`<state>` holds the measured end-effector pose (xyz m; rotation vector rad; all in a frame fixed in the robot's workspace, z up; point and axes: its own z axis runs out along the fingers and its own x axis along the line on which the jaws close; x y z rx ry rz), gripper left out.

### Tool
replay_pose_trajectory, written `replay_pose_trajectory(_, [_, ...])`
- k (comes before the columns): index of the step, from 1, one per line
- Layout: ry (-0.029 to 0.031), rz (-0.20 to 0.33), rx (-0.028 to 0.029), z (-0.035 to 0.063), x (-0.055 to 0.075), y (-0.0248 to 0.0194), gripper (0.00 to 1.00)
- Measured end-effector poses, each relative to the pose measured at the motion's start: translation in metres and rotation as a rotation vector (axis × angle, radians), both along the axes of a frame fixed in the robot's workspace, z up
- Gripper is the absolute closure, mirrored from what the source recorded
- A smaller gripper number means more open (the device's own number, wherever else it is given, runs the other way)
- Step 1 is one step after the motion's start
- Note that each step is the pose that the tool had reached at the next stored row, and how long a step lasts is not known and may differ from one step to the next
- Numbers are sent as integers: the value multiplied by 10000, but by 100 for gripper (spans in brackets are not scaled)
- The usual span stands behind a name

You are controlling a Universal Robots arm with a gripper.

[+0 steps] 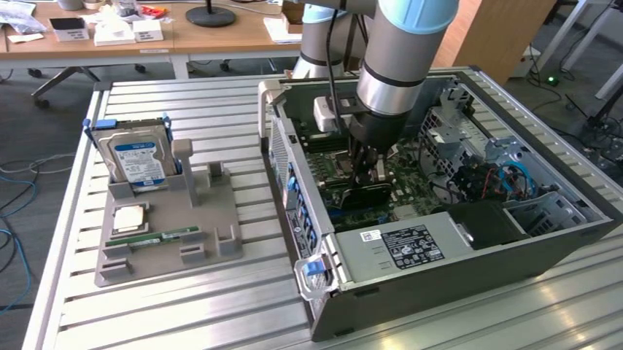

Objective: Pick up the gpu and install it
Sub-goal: 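Press down on the gpu until it lock into place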

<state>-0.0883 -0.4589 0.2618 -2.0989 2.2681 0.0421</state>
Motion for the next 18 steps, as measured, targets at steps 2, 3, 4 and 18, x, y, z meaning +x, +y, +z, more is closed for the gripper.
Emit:
replay_pose_trajectory(2, [3, 1, -9, 20, 0, -1, 89])
replay_pose_trajectory(3, [4, 1, -9, 30, 0, -1, 89])
replay_pose_trajectory(4, [5, 1, -10, 40, 0, -1, 89])
replay_pose_trajectory(18, [5, 2, -29, 284, 0, 4, 89])
